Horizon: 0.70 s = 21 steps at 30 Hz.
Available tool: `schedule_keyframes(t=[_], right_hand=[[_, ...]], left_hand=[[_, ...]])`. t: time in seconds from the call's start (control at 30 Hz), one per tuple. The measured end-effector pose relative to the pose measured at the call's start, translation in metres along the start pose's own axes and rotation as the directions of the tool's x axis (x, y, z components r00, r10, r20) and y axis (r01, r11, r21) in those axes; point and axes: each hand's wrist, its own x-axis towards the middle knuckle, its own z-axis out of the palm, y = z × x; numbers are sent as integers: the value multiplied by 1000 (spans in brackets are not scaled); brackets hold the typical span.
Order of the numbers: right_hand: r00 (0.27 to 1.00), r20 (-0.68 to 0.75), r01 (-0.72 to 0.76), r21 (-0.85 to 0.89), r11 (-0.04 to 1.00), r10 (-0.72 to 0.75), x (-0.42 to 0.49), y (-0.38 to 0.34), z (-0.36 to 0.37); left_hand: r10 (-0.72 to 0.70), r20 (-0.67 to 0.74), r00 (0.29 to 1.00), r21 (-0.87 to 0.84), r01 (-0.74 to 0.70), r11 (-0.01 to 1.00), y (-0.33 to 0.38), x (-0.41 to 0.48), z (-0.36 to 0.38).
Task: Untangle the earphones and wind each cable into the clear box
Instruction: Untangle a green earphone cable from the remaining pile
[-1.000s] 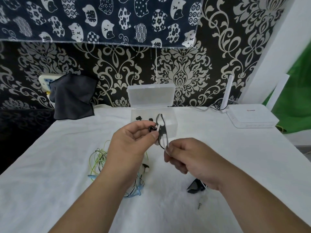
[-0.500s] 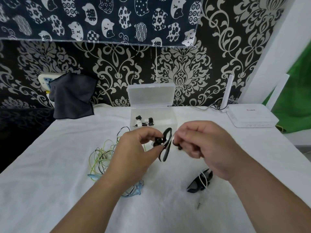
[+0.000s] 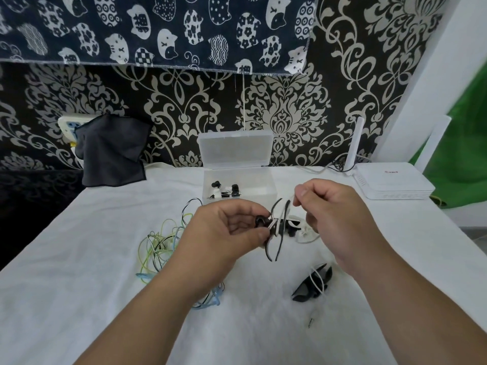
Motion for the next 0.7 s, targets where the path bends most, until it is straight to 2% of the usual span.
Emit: schedule_keyframes(t=[0.1,0.17,0.27,0.37,0.5,0.63,0.7], right_hand=[[995,54,-81,-61,995,84,1,3,3],[964,202,-145,-133,980,170,0,6,7],[844,471,-183,-193,964,255,-7,9,14],[748,616,-190,-161,968,249,-13,2,14],[670,708,-146,-169,975,223,-17,-6,11],[721,675,-114,-104,988,155,-15,-12,5],[688,708,-109,-120,987,162,-16,-13,2]], left_hand=[[13,-27,1000,-124,-16,992,1,1,1],[21,-48,999,-190,-29,981,2,1,3],[20,-185,983,-159,-50,986,-3,4,1],[-10,-311,950,-114,-27,993,-7,7,-3],[-33,-387,921,-72,6,997,-12,8,-8],[22,-369,929,74,5,997,-12,8,-6],[13,-372,928,53,8,999,-11,7,-3]])
